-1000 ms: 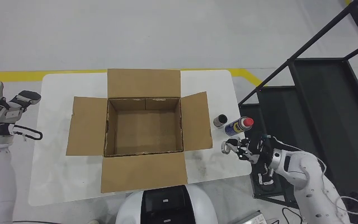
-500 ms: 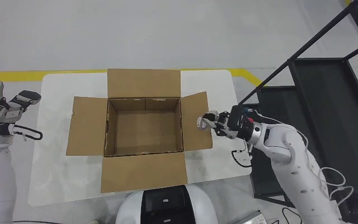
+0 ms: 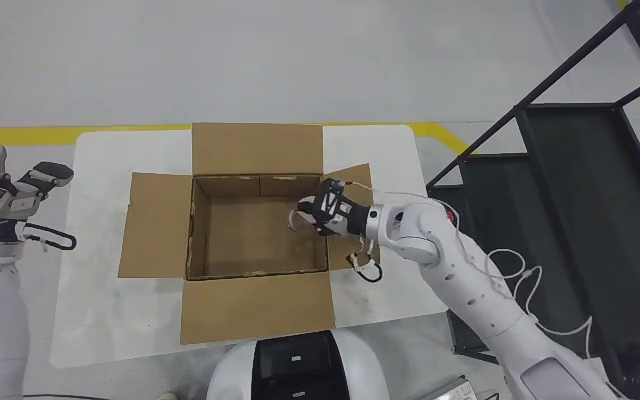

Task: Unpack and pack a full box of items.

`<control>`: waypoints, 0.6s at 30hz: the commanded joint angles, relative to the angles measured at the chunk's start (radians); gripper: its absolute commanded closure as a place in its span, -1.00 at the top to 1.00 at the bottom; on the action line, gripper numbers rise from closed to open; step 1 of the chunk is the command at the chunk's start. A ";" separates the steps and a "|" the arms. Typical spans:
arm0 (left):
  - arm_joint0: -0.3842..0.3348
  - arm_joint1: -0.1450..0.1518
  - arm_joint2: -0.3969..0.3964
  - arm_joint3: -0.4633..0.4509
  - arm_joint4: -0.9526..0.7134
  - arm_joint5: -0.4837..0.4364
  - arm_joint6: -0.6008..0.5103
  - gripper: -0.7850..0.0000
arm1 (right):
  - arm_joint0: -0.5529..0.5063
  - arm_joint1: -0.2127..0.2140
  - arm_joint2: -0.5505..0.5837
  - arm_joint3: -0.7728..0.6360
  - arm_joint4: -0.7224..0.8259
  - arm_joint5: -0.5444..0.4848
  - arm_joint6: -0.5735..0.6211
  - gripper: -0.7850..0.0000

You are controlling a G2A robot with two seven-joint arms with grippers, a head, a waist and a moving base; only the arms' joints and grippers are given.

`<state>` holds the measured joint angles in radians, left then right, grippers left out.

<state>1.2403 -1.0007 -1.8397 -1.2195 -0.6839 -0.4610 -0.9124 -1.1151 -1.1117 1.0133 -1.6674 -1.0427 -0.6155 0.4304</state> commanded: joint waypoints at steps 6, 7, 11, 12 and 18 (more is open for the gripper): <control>0.000 0.000 0.000 0.000 0.000 0.000 0.000 1.00 | 0.092 -0.037 -0.126 0.085 -0.054 0.055 0.009 -0.63; 0.000 0.000 0.000 0.000 0.000 0.000 0.000 1.00 | 0.106 -0.042 -0.139 0.098 -0.054 0.062 0.004 0.01; 0.000 0.000 0.000 0.000 0.000 0.000 0.000 1.00 | 0.128 -0.054 -0.159 0.114 -0.042 0.069 -0.002 1.00; 0.000 0.000 0.000 0.000 0.000 0.000 0.000 1.00 | 0.129 -0.054 -0.160 0.115 -0.038 0.068 -0.003 1.00; 0.000 0.000 0.000 0.000 0.000 0.000 0.000 1.00 | 0.095 -0.043 -0.112 0.086 0.016 0.000 -0.026 1.00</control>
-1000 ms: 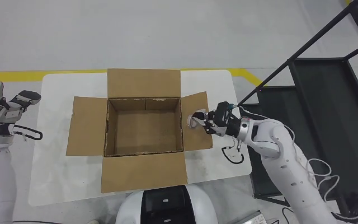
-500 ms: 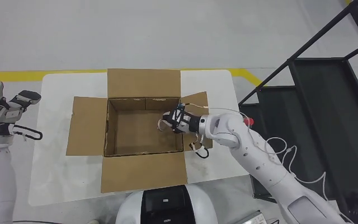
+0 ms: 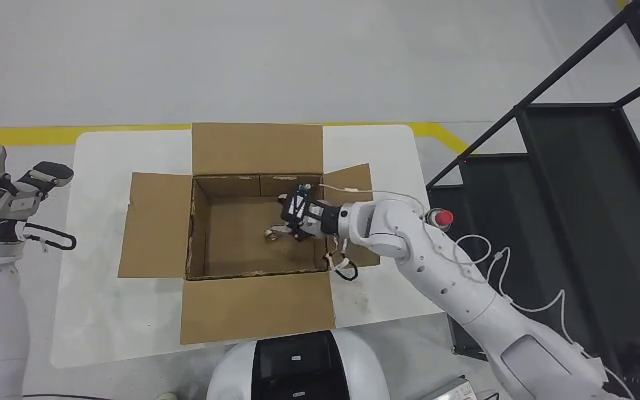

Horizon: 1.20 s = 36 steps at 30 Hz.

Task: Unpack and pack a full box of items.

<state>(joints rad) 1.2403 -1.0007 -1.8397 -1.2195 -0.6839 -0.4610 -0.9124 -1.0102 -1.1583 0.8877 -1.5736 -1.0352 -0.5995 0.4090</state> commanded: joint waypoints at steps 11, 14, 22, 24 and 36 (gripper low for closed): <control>0.000 0.000 0.000 0.000 0.000 0.000 0.000 1.00 | -0.365 0.109 0.506 -0.270 0.066 -0.257 -0.182 1.00; 0.000 0.000 0.000 0.000 0.000 0.000 0.000 1.00 | -0.479 0.125 0.668 -0.314 -0.034 -0.275 -0.301 1.00; 0.000 0.000 0.000 0.000 0.000 0.000 0.000 1.00 | -0.672 0.125 0.876 -0.191 -0.119 -0.197 -0.686 1.00; 0.000 0.000 0.000 0.000 0.000 0.000 0.000 1.00 | -0.687 0.124 0.894 -0.146 -0.138 -0.164 -0.728 1.00; 0.000 0.000 0.000 0.000 0.000 0.000 0.000 1.00 | -0.695 0.113 0.869 0.101 -0.287 0.023 -0.864 1.00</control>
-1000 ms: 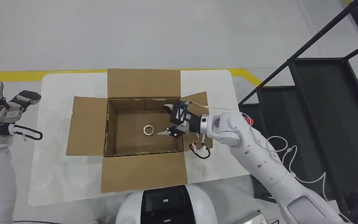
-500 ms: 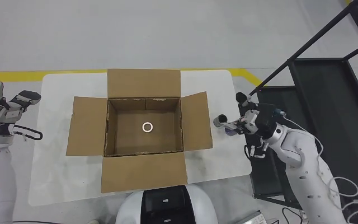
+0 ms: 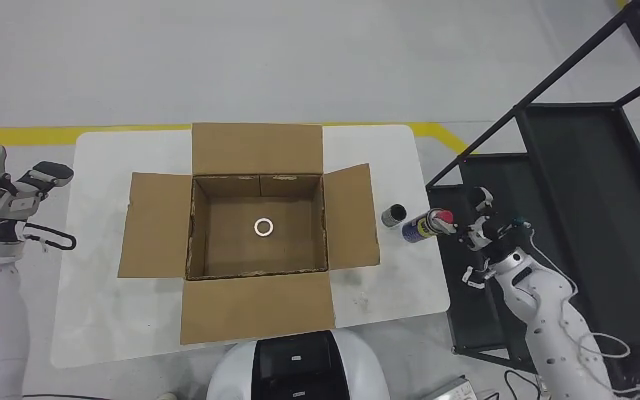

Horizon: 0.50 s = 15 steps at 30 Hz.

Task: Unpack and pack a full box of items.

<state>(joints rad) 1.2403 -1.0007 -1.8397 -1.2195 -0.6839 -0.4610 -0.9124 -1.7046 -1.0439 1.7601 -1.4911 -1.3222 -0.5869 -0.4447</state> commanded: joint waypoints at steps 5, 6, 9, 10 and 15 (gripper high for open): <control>0.000 0.000 0.000 0.000 0.000 0.000 0.000 1.00 | 0.013 -0.005 -0.019 0.092 0.002 0.034 -0.012 1.00; 0.000 0.000 0.000 0.000 0.000 0.000 0.000 1.00 | 0.019 -0.005 -0.025 0.106 0.001 0.034 -0.008 1.00; 0.000 0.000 0.000 0.000 0.000 0.000 0.000 1.00 | 0.040 -0.007 -0.048 0.149 -0.004 0.025 0.008 1.00; 0.000 0.000 0.000 0.000 0.000 0.000 0.000 1.00 | 0.047 -0.008 -0.058 0.162 0.001 0.015 0.016 1.00; 0.000 0.000 0.000 0.000 0.000 0.000 0.000 1.00 | 0.078 -0.012 -0.091 0.222 0.000 0.007 0.037 1.00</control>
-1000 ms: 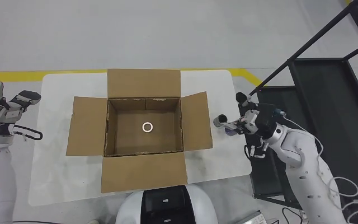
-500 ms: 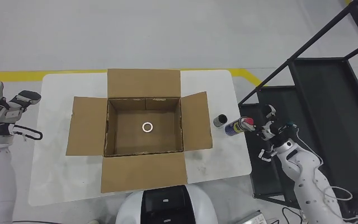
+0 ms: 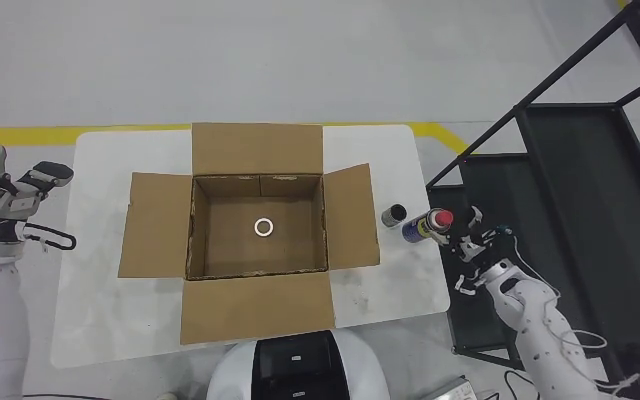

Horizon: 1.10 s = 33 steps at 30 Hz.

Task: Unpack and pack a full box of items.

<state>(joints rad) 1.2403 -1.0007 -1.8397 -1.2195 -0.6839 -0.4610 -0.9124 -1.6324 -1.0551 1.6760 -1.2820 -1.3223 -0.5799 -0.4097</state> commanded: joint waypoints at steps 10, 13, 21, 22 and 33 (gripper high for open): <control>0.000 0.000 0.000 0.000 0.000 0.000 0.000 1.00 | 0.088 -0.012 -0.085 0.114 0.000 -0.012 0.035 1.00; 0.000 0.000 0.000 0.000 0.000 0.000 0.000 1.00 | 0.119 -0.014 -0.103 0.149 0.009 -0.033 0.040 1.00; 0.000 0.000 0.000 0.000 0.000 0.000 0.000 1.00 | 0.166 -0.017 -0.123 0.206 0.031 -0.072 0.026 -1.00; 0.000 0.000 0.000 0.000 0.000 0.000 0.000 1.00 | 0.170 -0.017 -0.125 0.212 0.032 -0.078 0.022 -1.00; 0.000 0.000 0.000 0.000 0.000 0.000 0.000 1.00 | 0.176 -0.015 -0.139 0.222 0.013 -0.084 -0.007 -1.00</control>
<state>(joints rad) 1.2403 -1.0007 -1.8397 -1.2195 -0.6839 -0.4610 -0.9124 -1.4552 -1.0707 1.5347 -1.0573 -1.3101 -0.6630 -0.4126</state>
